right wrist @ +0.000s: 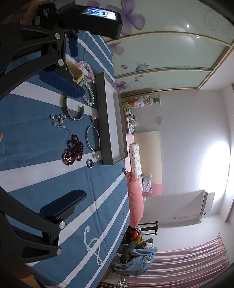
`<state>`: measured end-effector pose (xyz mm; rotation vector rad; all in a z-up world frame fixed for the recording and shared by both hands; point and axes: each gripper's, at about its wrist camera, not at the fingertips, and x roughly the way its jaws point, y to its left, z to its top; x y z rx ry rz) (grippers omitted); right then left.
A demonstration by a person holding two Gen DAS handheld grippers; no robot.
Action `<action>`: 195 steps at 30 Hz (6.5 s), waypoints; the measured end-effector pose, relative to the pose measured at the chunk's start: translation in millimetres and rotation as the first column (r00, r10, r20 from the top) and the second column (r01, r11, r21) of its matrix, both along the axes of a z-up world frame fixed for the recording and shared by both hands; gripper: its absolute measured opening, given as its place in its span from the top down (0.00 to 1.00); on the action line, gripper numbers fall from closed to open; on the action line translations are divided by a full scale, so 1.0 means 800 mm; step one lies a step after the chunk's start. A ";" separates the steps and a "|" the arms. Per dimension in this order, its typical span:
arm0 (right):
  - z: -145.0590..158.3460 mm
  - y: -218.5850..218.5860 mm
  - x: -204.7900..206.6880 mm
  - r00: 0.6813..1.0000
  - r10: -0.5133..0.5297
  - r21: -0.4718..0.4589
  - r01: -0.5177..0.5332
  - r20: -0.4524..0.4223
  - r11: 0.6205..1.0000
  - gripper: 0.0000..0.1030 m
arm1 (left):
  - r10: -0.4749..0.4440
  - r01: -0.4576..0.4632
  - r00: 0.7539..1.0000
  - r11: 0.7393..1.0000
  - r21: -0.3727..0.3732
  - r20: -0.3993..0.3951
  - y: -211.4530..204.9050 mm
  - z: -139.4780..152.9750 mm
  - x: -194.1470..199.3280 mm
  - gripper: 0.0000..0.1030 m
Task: Organize jewelry
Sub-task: 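Lower the left tool onto the yellow watch and close on its strap, then grasp the pearl pendant necklace with the right tool while the left tool lifts the yellow watch, then carry the yellow watch with the left tool while the right tool holds the pearl necklace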
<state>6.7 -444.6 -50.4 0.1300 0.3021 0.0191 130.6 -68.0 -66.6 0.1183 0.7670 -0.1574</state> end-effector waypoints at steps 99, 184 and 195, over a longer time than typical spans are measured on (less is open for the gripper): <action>0.050 0.000 0.105 0.966 0.213 0.002 -0.215 -0.148 0.977 0.93 | 0.126 -0.113 0.987 0.984 -0.135 0.095 0.096 0.051 0.001 0.69; 0.025 -0.010 0.093 0.950 0.229 0.040 -0.226 -0.210 0.973 0.93 | -0.036 0.036 0.999 0.999 0.035 -0.019 0.108 0.009 -0.046 0.39; 0.022 -0.014 0.097 0.949 0.226 0.043 -0.222 -0.220 0.974 0.93 | -0.171 0.180 0.981 0.978 0.107 -0.094 0.098 0.004 -0.038 0.59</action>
